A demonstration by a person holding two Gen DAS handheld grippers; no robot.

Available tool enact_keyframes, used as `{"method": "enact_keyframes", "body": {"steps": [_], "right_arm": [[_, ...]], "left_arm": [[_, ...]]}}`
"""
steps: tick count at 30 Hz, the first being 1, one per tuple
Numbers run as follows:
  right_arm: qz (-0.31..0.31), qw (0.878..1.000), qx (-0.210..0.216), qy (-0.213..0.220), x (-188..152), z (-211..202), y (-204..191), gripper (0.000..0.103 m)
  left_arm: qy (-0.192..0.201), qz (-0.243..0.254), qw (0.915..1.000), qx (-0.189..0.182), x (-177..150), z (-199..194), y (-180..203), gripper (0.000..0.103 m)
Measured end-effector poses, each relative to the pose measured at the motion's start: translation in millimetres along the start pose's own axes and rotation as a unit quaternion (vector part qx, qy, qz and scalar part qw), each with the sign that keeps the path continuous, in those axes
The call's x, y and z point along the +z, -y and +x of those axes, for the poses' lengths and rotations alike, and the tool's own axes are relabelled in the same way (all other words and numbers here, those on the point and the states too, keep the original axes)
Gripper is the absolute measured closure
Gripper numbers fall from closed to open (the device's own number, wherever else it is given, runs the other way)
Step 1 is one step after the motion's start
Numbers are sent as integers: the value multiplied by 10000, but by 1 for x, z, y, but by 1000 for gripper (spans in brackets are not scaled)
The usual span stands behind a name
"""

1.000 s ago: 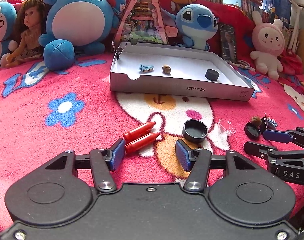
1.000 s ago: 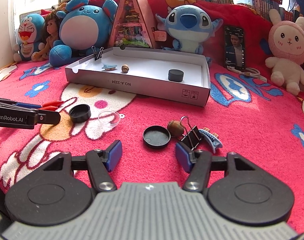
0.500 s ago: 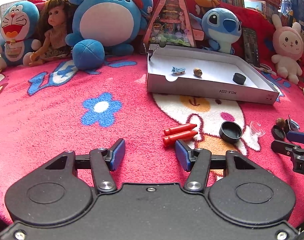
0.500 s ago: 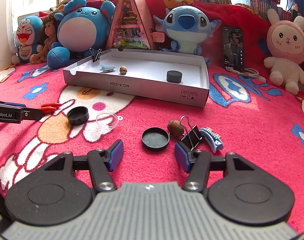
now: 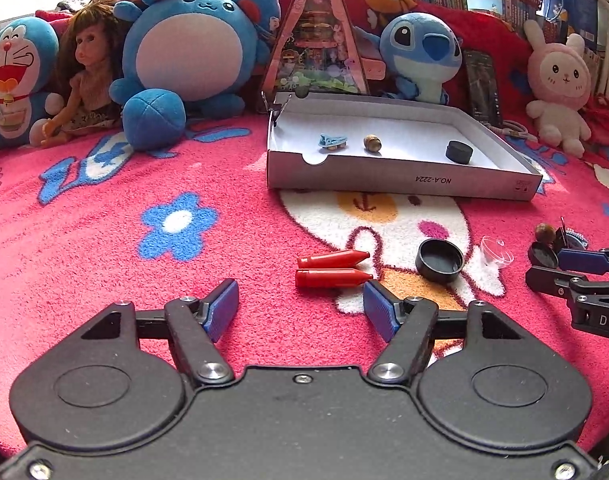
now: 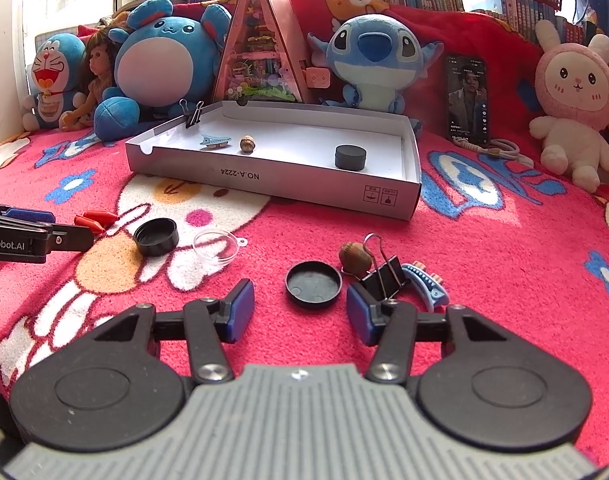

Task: Organize rigid objects
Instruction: 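Grasp the black lid with the right tool while the left tool grasps a red crayon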

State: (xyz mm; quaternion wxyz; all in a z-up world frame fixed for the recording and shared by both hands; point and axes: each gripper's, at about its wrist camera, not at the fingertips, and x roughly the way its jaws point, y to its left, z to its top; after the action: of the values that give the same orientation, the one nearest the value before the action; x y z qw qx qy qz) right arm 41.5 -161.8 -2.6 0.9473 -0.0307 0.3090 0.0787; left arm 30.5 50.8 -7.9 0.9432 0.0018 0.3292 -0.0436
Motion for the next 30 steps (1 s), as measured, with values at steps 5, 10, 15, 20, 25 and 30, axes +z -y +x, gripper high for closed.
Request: {"method": "enact_keyframes", "body": {"steps": [5, 10, 15, 20, 25, 30], "right_arm": [[-20, 10000, -40, 34, 1, 1, -1, 44], [-12, 10000, -71, 48, 2, 3, -2, 45], [-12, 9992, -384, 101, 3, 5, -1, 50], [-22, 9993, -365, 114, 1, 4, -1, 51], [9, 9990, -417, 154, 1, 5, -1, 52], [-11, 9991, -407, 156, 1, 5, -2, 59]], "left_arm": [[39, -52, 10000, -43, 2, 3, 7, 34], [86, -109, 9999, -41, 2, 5, 10, 39], [152, 29, 9999, -6, -1, 3, 17, 45], [155, 70, 9998, -52, -1, 4, 20, 49], [160, 53, 9998, -64, 0, 4, 22, 60], [173, 101, 9998, -36, -3, 0, 25, 61]]}}
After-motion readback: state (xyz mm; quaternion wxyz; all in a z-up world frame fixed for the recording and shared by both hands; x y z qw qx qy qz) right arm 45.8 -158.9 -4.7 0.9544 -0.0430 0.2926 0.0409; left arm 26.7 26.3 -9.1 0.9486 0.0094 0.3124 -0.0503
